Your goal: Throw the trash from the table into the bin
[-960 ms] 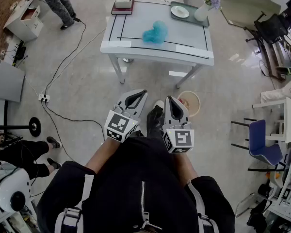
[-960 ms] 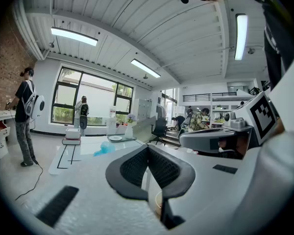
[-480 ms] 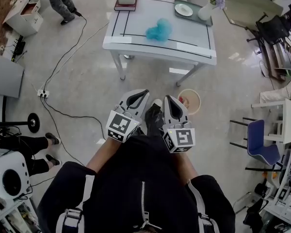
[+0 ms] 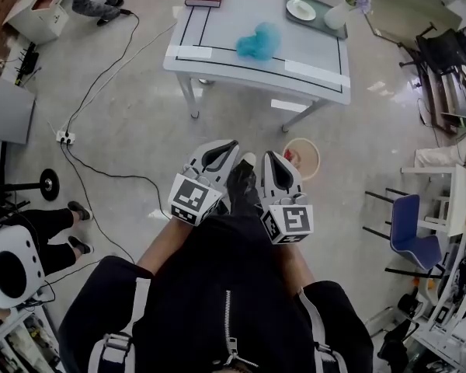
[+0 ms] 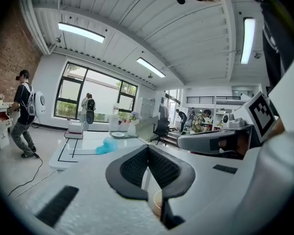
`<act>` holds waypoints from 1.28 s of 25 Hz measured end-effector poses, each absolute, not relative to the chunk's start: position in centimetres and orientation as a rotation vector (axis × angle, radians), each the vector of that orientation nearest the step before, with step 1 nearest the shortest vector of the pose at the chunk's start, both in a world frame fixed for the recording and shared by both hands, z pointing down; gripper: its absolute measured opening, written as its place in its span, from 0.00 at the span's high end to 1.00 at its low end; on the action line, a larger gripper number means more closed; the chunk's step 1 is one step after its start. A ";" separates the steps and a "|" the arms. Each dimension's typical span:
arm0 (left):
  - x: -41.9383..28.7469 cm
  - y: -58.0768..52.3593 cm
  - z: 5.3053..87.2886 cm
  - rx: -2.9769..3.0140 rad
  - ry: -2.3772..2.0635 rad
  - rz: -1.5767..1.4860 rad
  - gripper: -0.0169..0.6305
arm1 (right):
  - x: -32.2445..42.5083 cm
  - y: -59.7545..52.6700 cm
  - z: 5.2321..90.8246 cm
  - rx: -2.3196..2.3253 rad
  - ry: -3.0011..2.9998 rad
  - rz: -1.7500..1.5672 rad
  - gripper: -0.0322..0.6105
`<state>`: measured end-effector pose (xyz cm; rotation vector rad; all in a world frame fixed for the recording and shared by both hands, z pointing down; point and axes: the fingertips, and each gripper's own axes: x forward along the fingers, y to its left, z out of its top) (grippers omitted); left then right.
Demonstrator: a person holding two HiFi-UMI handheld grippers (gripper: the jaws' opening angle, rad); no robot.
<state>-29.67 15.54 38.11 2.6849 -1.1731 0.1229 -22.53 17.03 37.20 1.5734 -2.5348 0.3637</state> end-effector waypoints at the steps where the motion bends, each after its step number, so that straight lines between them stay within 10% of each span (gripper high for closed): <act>1: -29.5 15.2 38.4 2.686 -1.167 0.131 0.96 | -22.4 16.6 37.5 1.574 -2.533 0.371 0.94; 32: -22.5 -3.1 39.2 2.678 -1.089 0.284 0.96 | -17.9 -3.9 38.3 1.471 -2.580 0.516 0.94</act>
